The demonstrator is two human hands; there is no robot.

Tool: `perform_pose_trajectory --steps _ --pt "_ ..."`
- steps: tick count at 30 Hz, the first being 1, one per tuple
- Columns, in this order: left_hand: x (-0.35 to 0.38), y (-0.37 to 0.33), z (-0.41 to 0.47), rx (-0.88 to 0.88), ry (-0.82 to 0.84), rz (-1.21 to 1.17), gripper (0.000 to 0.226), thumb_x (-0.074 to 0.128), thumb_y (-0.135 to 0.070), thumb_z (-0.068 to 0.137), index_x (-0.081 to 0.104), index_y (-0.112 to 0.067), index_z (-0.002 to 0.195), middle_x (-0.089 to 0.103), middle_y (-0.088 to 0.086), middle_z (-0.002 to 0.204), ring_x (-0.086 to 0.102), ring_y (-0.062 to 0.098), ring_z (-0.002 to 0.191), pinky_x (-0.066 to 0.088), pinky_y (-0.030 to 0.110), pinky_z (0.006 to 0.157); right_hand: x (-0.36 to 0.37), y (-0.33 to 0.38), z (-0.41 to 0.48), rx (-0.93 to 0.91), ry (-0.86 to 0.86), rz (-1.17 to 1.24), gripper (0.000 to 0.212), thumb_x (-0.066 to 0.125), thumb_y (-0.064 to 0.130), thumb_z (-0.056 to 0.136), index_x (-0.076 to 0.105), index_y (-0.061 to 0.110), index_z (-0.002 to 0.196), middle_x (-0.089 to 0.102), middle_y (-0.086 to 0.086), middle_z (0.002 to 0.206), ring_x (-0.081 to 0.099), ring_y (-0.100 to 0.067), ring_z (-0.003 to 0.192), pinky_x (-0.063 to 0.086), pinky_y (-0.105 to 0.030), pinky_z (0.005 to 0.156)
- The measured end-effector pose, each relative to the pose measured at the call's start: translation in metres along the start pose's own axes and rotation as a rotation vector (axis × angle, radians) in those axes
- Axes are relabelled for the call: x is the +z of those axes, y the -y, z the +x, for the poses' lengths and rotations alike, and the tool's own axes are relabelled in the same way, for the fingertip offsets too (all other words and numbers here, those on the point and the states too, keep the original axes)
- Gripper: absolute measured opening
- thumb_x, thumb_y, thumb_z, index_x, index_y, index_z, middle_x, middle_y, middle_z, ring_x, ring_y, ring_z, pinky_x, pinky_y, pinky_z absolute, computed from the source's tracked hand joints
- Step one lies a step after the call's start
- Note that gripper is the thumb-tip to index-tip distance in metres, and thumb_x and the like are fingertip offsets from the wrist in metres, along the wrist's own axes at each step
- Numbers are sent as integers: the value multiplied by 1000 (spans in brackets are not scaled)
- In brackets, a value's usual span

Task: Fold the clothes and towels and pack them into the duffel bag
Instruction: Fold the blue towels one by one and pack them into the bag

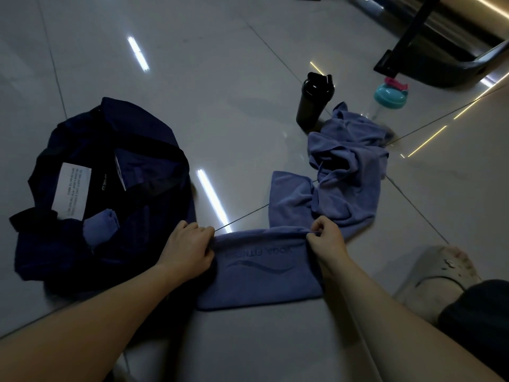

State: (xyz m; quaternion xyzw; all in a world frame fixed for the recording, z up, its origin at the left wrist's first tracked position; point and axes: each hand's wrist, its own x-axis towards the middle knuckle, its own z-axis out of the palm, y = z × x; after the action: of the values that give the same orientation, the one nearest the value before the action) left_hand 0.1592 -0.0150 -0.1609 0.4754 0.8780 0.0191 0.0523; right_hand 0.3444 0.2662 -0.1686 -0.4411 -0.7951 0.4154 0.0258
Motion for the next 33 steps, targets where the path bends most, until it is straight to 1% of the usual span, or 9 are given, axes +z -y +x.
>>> perform_pose_trajectory --steps 6,11,15,18,20,22,26,29,33 --pt "-11 -5 -2 -227 -69 -196 19 65 -24 77 47 -19 75 62 3 69 60 35 68 38 35 57 -3 -4 -8 49 -136 123 28 57 -3 88 42 16 75 45 -2 69 39 -17 63 36 -30 59" --pt "-15 -4 -2 -269 2 -391 17 64 -21 84 47 -19 79 65 7 75 61 39 71 49 40 60 -4 -4 -7 161 -94 229 24 54 -5 83 47 16 74 50 -4 71 43 -21 65 39 -32 59" --pt "-15 -2 -3 -255 33 -440 17 64 -20 84 48 -20 80 64 4 73 61 37 70 49 40 60 -11 3 -3 323 8 480 11 48 4 94 57 7 87 50 -17 68 45 -24 49 40 -29 44" --pt "-15 -2 -2 -253 28 -444 16 65 -21 84 49 -19 80 64 3 73 60 34 69 47 39 59 -15 8 3 361 45 481 28 62 23 92 53 7 70 45 -13 56 44 -24 47 40 -30 44" --pt "-15 -2 -1 -250 22 -440 16 65 -19 84 49 -19 80 64 3 74 60 34 69 47 39 59 -16 9 5 302 89 412 40 77 33 71 46 8 64 36 -10 60 40 -23 56 37 -36 54" --pt "-15 -2 -1 -246 22 -441 16 65 -18 84 49 -20 80 64 3 74 60 35 69 46 38 59 -18 11 5 270 145 323 32 76 24 68 47 8 65 34 -10 63 38 -23 61 37 -37 58" --pt "-15 -1 0 -239 26 -445 17 65 -20 84 48 -20 80 64 2 73 60 34 69 47 39 60 -21 15 7 223 177 237 10 64 -4 80 65 -7 70 47 -13 59 44 -23 54 39 -31 49" --pt "-14 0 0 -251 40 -438 16 64 -20 84 48 -20 80 65 3 74 59 35 69 50 41 61 -26 13 9 187 166 164 10 64 -5 85 72 -4 79 54 -10 55 48 -24 51 41 -29 49" --pt "-11 8 3 -321 70 -412 9 61 -18 83 52 -19 82 67 8 77 63 39 73 51 41 63 -40 4 16 171 140 151 17 61 -6 93 73 5 90 59 -6 59 51 -7 40 40 -19 39"
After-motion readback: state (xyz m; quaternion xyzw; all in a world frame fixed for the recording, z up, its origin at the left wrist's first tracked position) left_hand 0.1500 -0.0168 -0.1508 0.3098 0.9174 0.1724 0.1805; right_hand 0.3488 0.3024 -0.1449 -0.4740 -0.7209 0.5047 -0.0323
